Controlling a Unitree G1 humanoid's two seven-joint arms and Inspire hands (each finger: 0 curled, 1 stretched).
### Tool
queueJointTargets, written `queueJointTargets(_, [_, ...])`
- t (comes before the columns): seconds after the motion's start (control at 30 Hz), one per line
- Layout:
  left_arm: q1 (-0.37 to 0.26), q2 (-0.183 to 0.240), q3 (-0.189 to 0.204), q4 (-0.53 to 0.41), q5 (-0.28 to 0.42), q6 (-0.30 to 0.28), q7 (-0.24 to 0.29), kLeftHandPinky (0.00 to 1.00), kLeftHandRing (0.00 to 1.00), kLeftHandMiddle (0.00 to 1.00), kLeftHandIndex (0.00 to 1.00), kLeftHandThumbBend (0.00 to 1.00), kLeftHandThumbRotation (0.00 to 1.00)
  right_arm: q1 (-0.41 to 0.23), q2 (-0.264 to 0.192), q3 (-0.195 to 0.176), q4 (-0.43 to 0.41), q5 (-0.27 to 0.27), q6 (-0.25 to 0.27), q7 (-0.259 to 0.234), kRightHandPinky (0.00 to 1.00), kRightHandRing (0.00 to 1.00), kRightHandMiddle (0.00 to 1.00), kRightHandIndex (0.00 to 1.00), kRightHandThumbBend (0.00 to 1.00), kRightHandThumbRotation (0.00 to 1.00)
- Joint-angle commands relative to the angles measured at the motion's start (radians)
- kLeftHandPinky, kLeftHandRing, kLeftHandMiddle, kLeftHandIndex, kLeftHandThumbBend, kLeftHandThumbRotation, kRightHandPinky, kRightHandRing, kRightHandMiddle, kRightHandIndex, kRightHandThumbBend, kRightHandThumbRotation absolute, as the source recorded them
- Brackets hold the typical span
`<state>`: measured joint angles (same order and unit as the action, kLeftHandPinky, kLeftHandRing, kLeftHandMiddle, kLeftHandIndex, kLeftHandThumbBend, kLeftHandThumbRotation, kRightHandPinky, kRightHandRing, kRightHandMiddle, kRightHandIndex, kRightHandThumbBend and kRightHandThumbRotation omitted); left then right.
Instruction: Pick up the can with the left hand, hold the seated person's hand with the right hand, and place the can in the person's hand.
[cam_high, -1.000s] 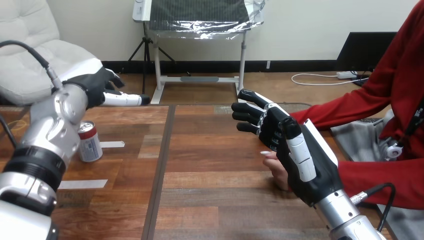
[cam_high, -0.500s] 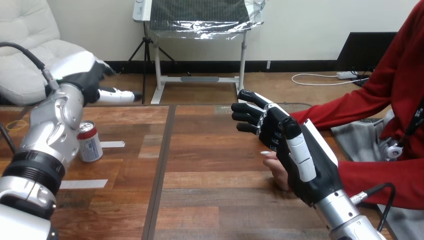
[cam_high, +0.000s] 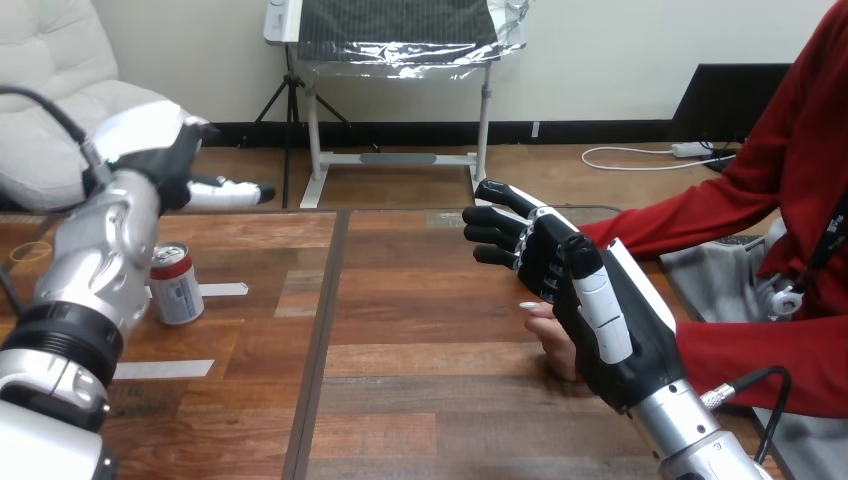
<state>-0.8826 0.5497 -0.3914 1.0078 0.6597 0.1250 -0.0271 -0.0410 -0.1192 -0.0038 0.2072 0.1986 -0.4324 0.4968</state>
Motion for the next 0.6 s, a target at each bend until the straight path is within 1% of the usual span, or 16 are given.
queueJointTargets(0.0, [-0.097, 0.001, -0.022, 0.080, 0.031, -0.004, 0.049, 0.93, 0.94, 0.96, 0.94, 0.78, 0.91, -0.069, 0.003, -0.005, -0.002, 0.011, -0.024, -0.004, 0.83, 0.85, 0.84, 0.87, 0.76, 1.00])
queueJointTargets(0.23, [-0.114, -0.010, -0.027, 0.140, 0.032, -0.022, 0.086, 0.92, 0.94, 0.97, 0.94, 0.78, 0.94, -0.069, 0.004, -0.006, 0.000, 0.015, -0.029, 0.000, 0.83, 0.84, 0.83, 0.87, 0.74, 1.00])
queueJointTargets(0.37, [-0.121, -0.015, -0.033, 0.171, 0.034, -0.029, 0.106, 0.91, 0.94, 0.96, 0.94, 0.78, 0.94, -0.067, 0.003, -0.006, -0.005, 0.018, -0.021, 0.001, 0.83, 0.84, 0.84, 0.87, 0.75, 1.00])
queueJointTargets(0.57, [-0.132, -0.021, -0.048, 0.209, 0.041, -0.031, 0.116, 0.90, 0.93, 0.95, 0.93, 0.77, 0.96, -0.064, 0.002, -0.005, -0.011, 0.016, -0.016, -0.002, 0.83, 0.85, 0.84, 0.88, 0.77, 1.00])
